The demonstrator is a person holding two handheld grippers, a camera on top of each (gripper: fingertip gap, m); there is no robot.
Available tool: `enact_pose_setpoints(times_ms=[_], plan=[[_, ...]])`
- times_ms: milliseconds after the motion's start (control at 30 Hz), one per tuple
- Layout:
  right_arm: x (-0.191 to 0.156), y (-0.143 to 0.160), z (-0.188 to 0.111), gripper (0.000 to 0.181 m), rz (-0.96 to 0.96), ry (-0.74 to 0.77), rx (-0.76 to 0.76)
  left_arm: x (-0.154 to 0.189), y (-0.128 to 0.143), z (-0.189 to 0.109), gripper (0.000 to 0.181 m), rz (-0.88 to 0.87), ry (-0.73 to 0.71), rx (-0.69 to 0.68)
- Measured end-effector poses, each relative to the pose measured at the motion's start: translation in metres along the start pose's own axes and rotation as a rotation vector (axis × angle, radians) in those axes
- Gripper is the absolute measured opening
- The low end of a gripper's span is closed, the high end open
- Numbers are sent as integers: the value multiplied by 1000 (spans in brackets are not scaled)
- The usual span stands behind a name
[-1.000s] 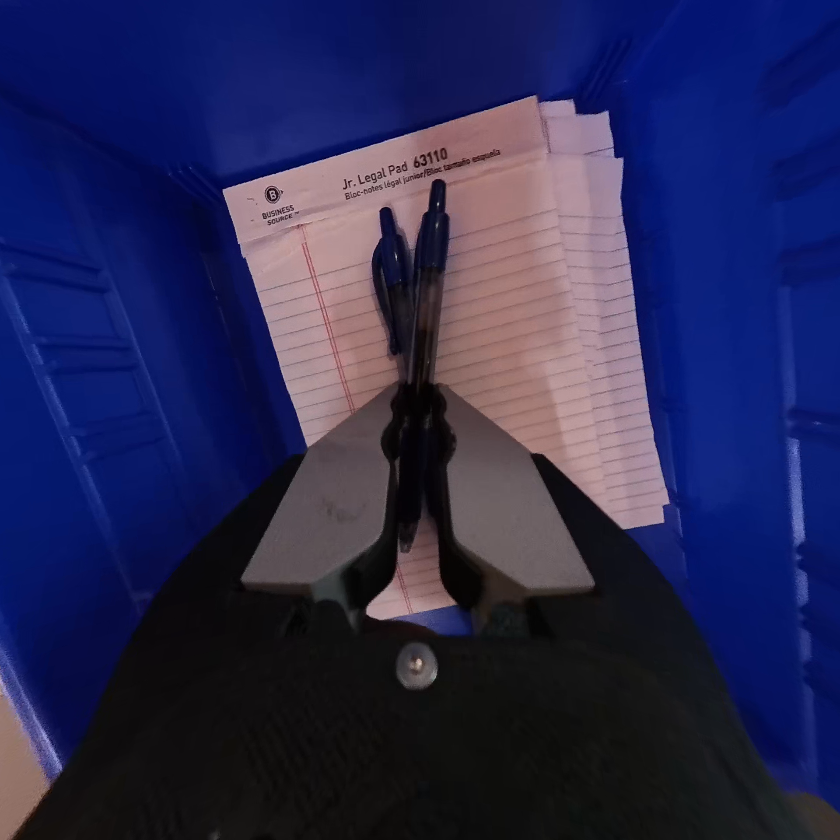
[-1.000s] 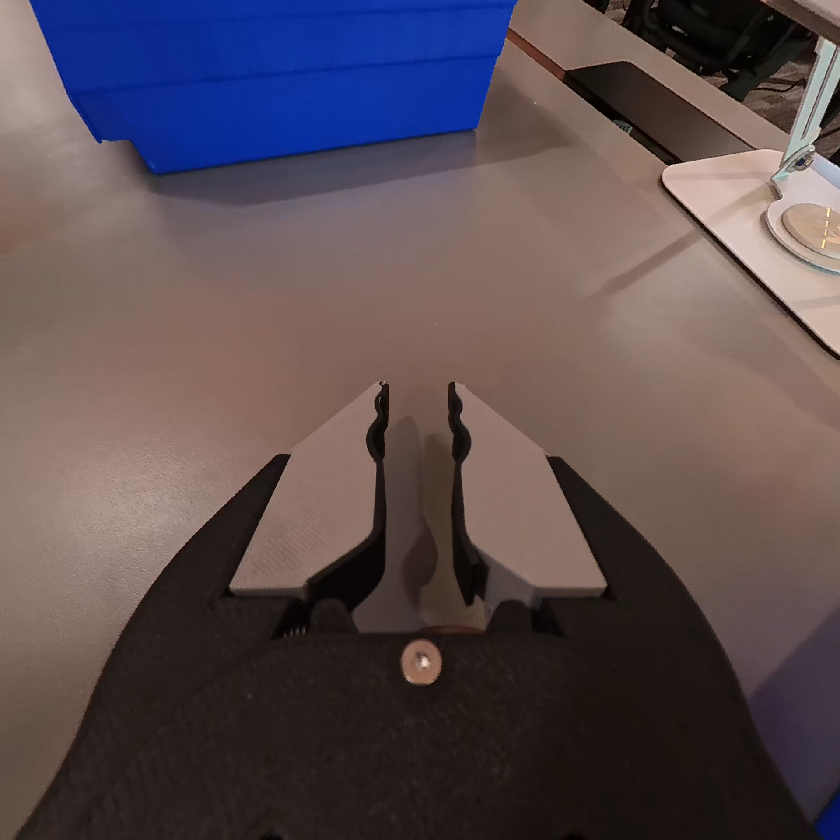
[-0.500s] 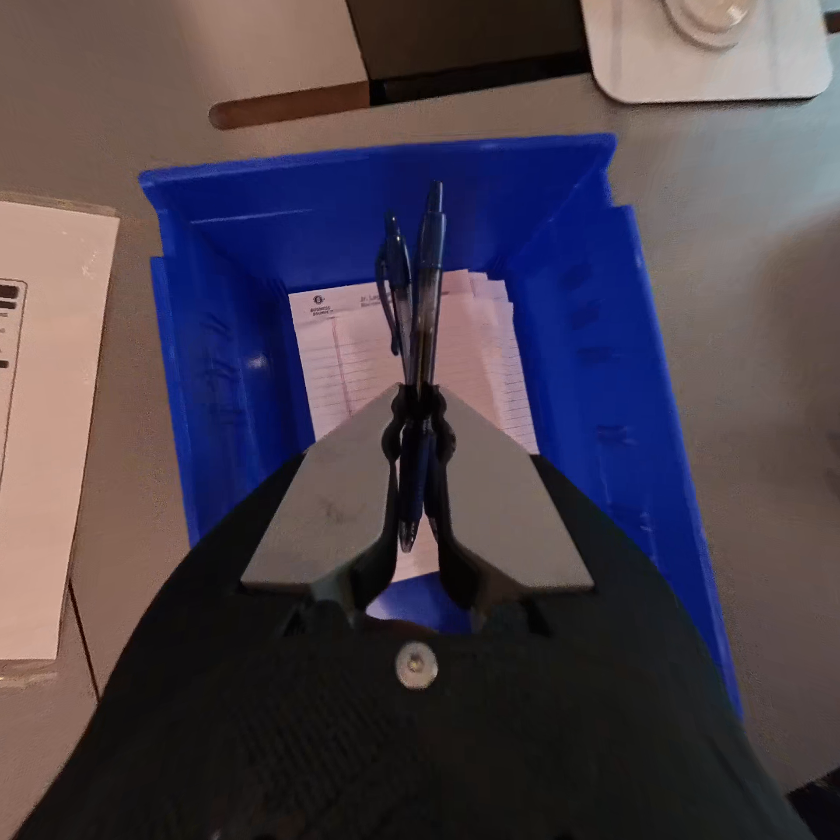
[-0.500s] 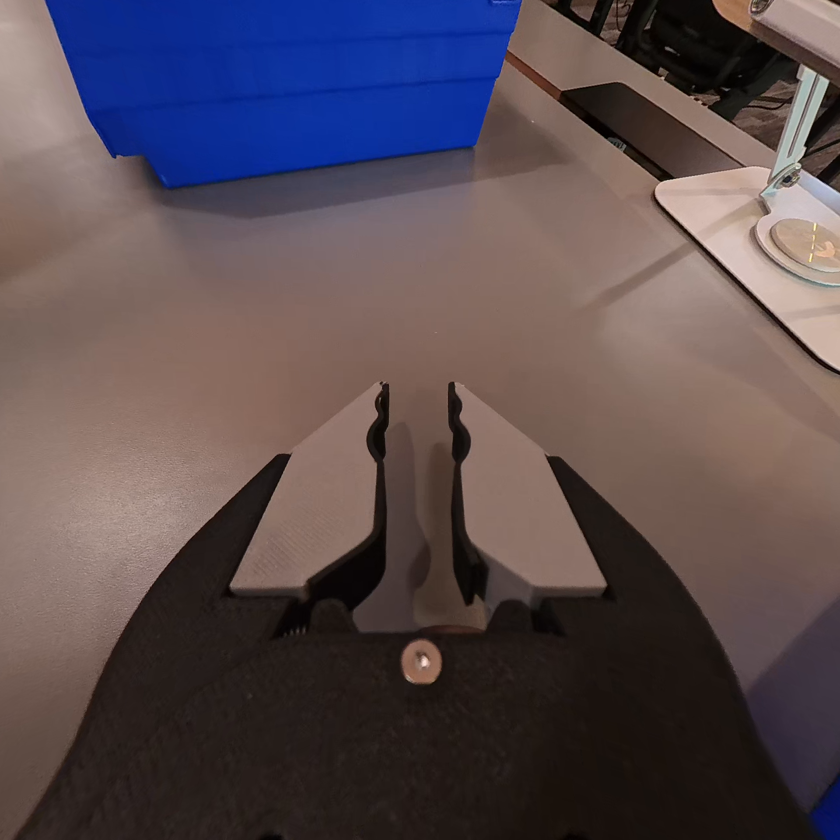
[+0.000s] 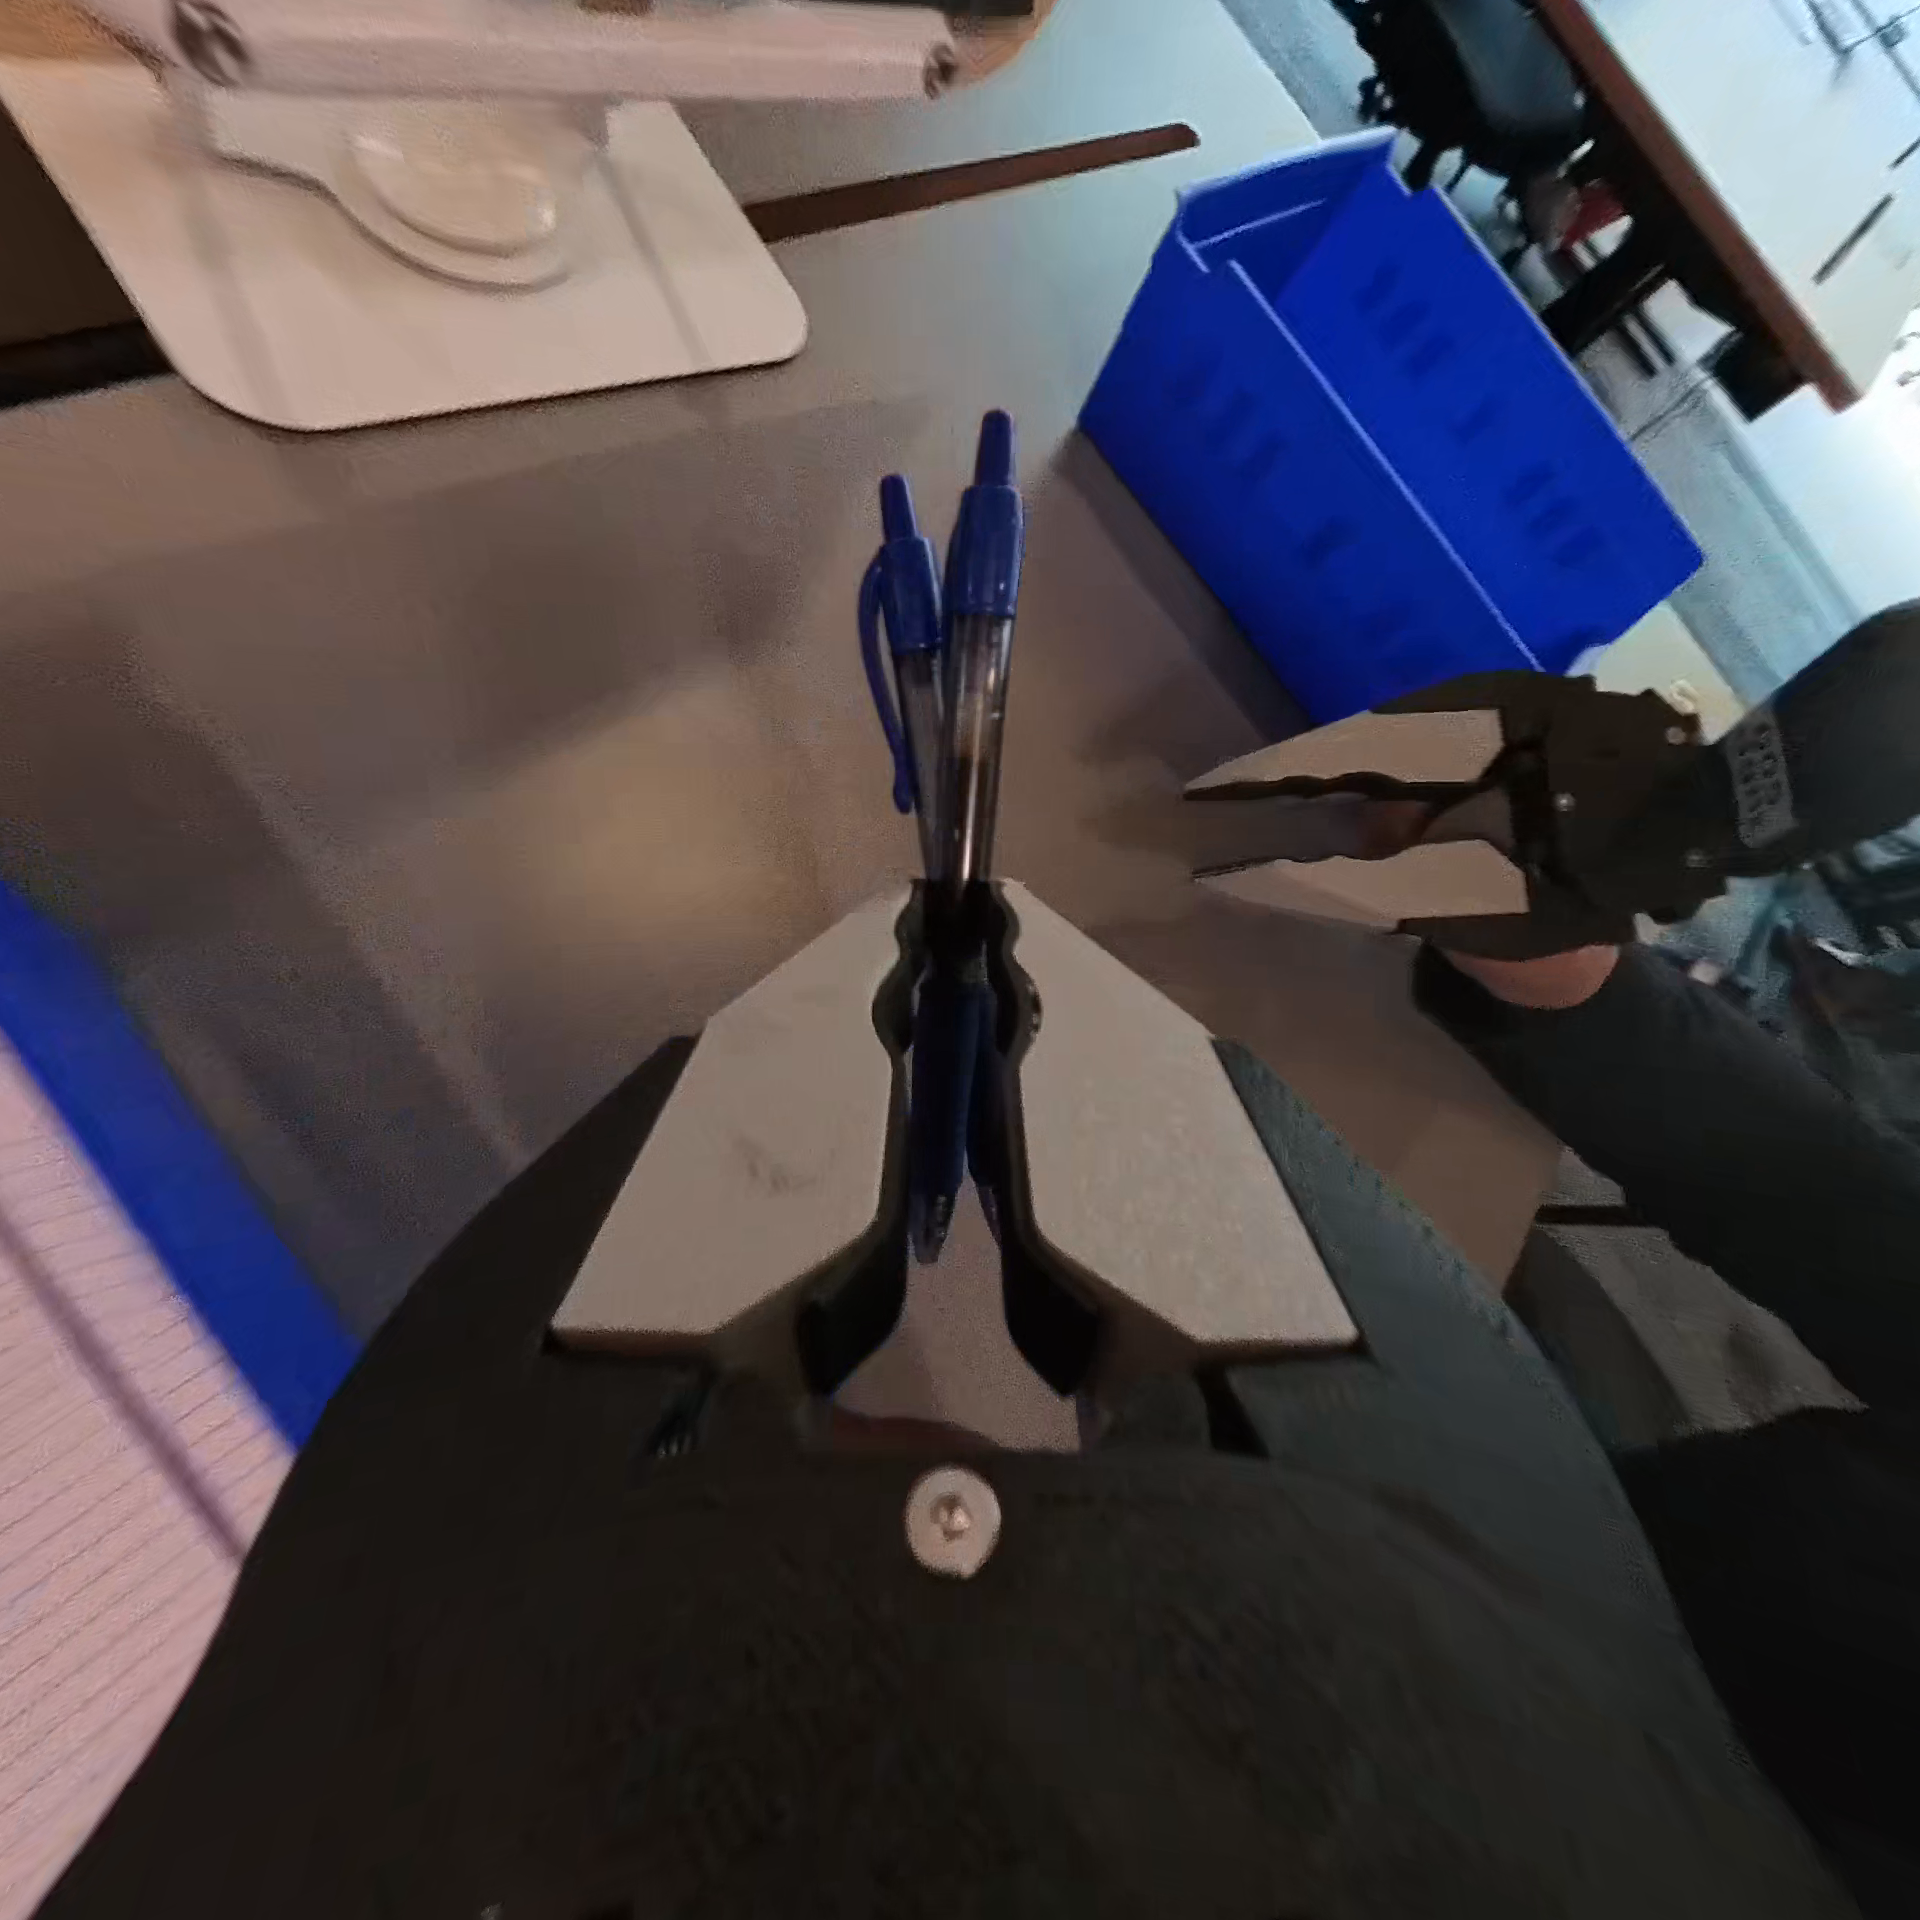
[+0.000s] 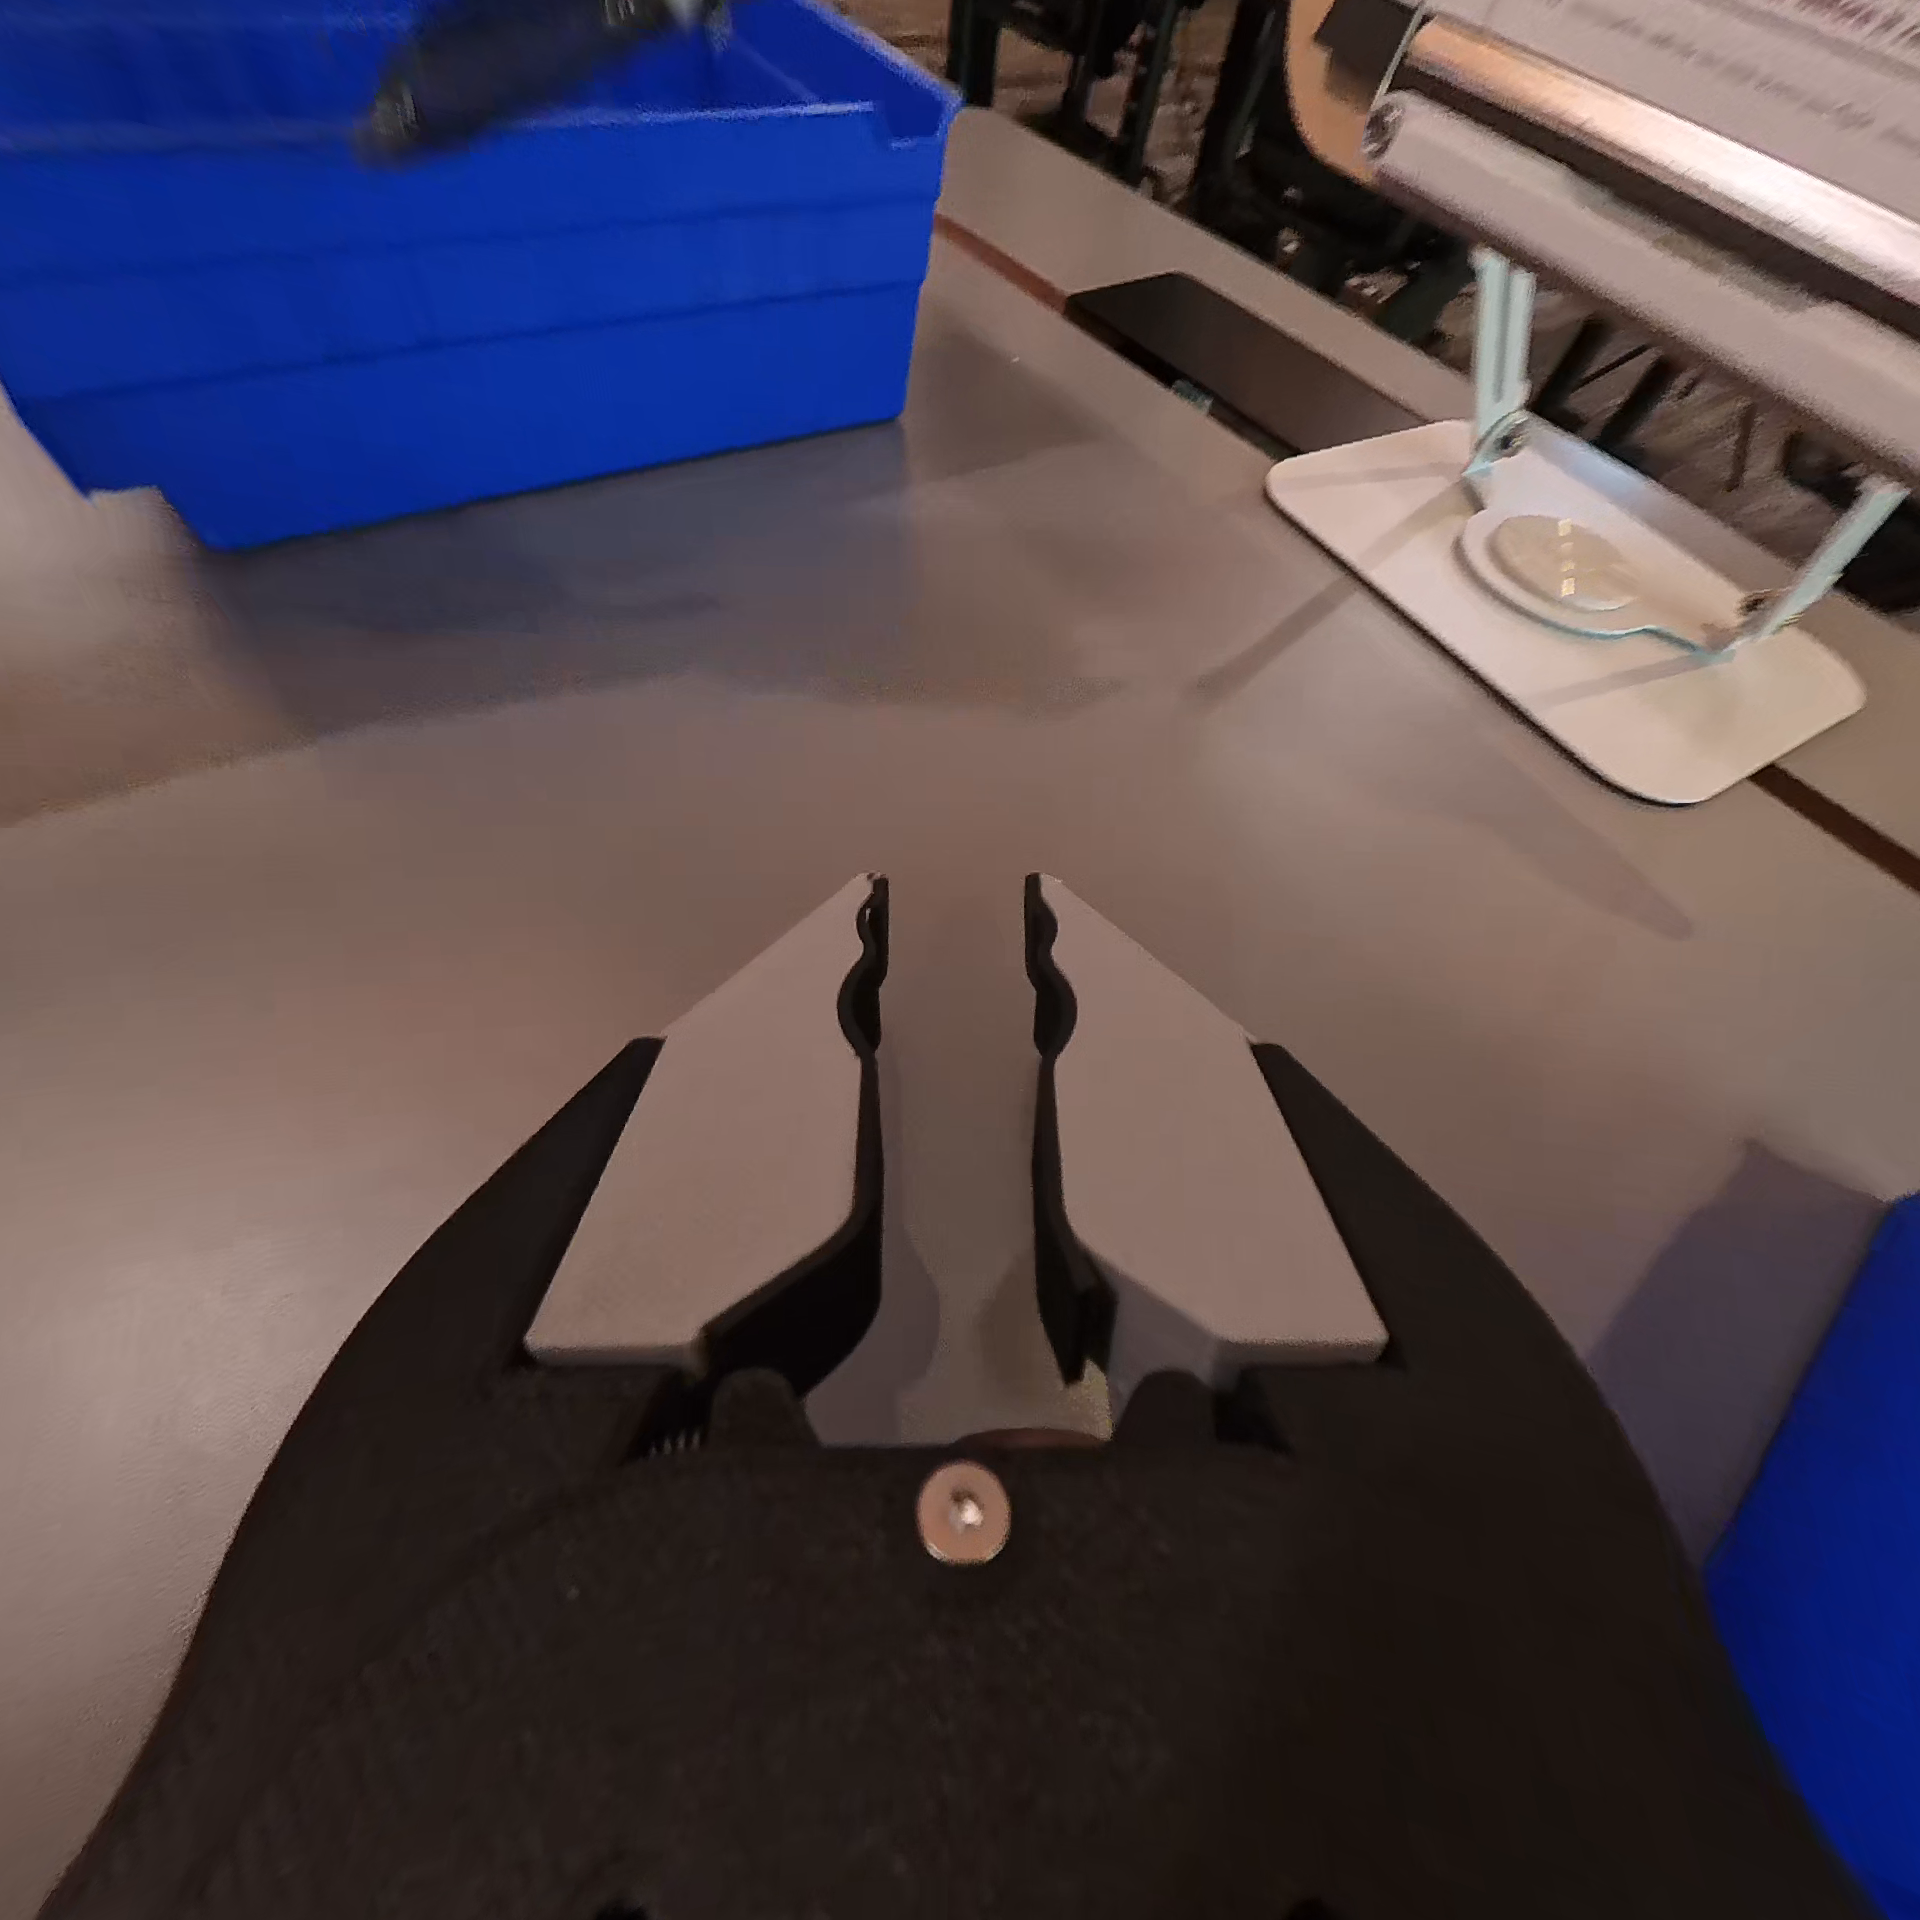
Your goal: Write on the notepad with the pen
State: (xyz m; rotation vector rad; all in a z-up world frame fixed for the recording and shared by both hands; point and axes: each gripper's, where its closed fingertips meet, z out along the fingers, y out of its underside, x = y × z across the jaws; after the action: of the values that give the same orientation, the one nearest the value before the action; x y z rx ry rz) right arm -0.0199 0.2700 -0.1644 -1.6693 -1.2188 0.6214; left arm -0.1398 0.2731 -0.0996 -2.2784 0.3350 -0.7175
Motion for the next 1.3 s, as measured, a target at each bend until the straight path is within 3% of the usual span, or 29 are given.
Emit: enact_pose_setpoints(times_ms=[133, 267, 467, 567, 833, 967, 1167, 1300], plan=[[15, -12, -12, 20, -21, 95, 53, 35, 34, 86, 8, -147, 150, -70], [36, 0, -13, 15, 43, 188, 3, 43, 65, 148, 8, -237, 155, -126], [50, 21, -8, 24, 181, 199, -71, 48, 67, 167, 9, -242, 125, -135], [51, 24, -7, 26, 199, 195, -85, 47, 62, 164, 23, -190, 66, -135], [50, 29, -2, 26, 192, 198, -106, 37, 64, 147, 32, -152, -4, -129], [51, 28, -4, 26, 200, 200, -98, 41, 56, 120, 38, -83, -37, -112], [47, 25, -2, 28, 195, 176, -87, 61, -6, 12, 54, 77, -62, 90], [43, 24, -1, 29, 175, 165, -82, 16, -34, -75, 54, 79, -203, 187]])
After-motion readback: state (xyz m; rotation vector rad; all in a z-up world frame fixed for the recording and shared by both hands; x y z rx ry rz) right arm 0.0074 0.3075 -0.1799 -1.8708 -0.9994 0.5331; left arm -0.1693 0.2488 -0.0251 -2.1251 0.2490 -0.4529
